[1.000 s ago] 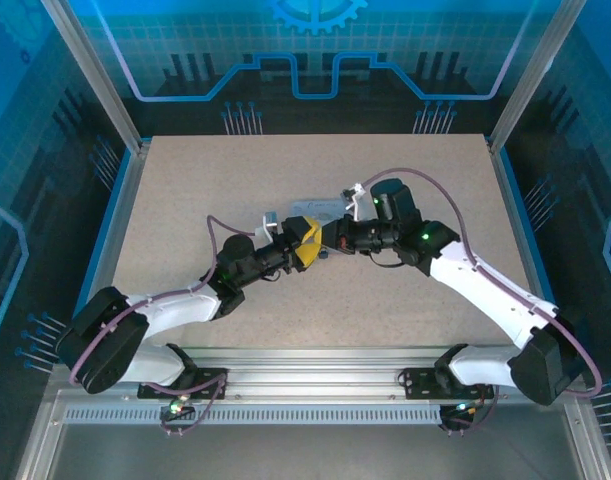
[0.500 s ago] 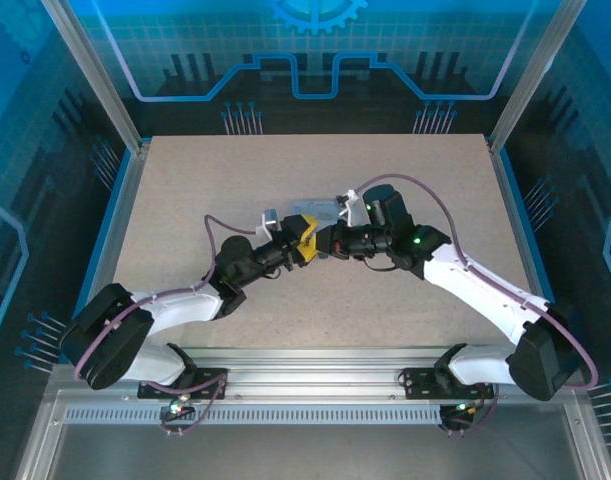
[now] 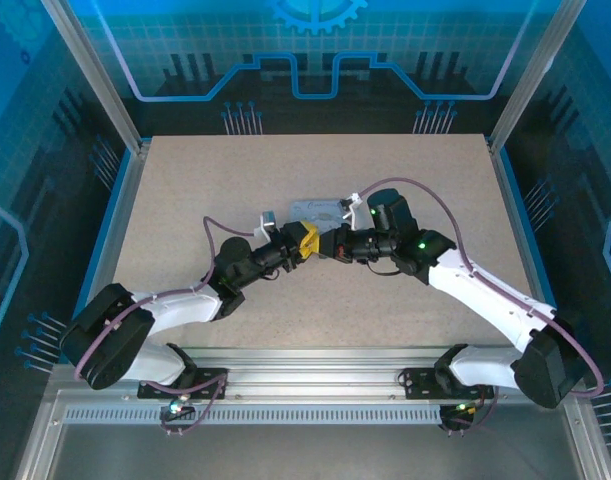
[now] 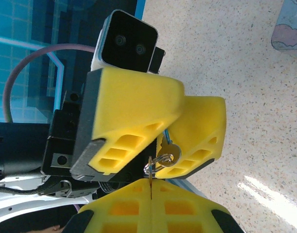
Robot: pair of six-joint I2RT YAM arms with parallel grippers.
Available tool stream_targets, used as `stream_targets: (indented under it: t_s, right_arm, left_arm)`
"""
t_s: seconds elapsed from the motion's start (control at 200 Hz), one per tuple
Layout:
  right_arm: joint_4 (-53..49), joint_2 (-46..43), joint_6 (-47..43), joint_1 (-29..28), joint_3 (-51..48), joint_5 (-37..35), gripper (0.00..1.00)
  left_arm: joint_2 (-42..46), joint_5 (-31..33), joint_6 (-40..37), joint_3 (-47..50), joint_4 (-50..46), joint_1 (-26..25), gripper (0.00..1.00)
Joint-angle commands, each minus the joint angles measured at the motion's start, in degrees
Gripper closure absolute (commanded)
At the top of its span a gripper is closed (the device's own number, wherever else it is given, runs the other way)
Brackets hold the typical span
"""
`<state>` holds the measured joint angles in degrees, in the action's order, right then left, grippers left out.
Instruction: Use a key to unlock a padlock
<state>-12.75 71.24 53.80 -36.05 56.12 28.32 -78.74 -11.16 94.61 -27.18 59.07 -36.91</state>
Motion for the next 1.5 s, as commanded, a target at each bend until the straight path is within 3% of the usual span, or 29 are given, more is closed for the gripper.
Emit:
stream_targets:
  t_s: [0.0,0.195,0.35,0.665,0.725,0.881,1.021,1.146,1.366,1.496]
  right_arm:
    - [0.65,-1.53,-0.01,-0.33,-0.88,0.05,1.00]
    - [0.60,-2.36,-0.01,0.25,-1.90,-0.08,1.00]
    - [0.71,-2.51,-0.01,0.33,-2.38,0.16,1.00]
    - [-0.31,-3.98,-1.47,0.66,-3.90,-0.14,1.00]
    - [-0.83,-4.70,-1.93,0.96,-4.71,-0.43,0.94]
    - [-3.68,-7.83,-3.76,2.22,-7.32,-2.87,0.67]
    - [-3.19,-11.12,-5.34,3.75,-9.24,-3.47,0.62]
    - [3.67,-14.00,-5.80,4.35,-11.54,-1.78,0.60]
    - [20.86,-17.88,-2.80,4.51,-15.96,-0.37,0.56]
    - [26.11,-17.23,-1.38,4.50,-15.91,-0.18,0.54]
  left_arm:
    - [0.43,1.01,-0.43,0.63,1.35,0.26,0.71]
    - [0.96,1.07,-0.40,0.64,0.24,0.26,0.76]
    - [1.21,0.80,-0.53,0.38,-0.99,0.34,1.00]
    - [3.67,-0.57,-3.55,-0.94,-7.30,0.96,1.00]
    - [5.36,-1.35,-6.32,-2.40,-12.83,1.20,1.00]
    - [11.43,-2.14,-19.33,-10.36,-34.25,1.29,1.00]
    - [13.25,-2.16,-30.53,-18.89,-50.23,1.21,1.00]
    - [12.91,-1.79,-37.78,-25.24,-58.25,0.79,1.00]
    - [11.74,-1.29,-41.68,-29.52,-59.33,-1.00,1.00]
    - [10.64,-1.25,-41.35,-29.57,-56.66,-2.20,1.00]
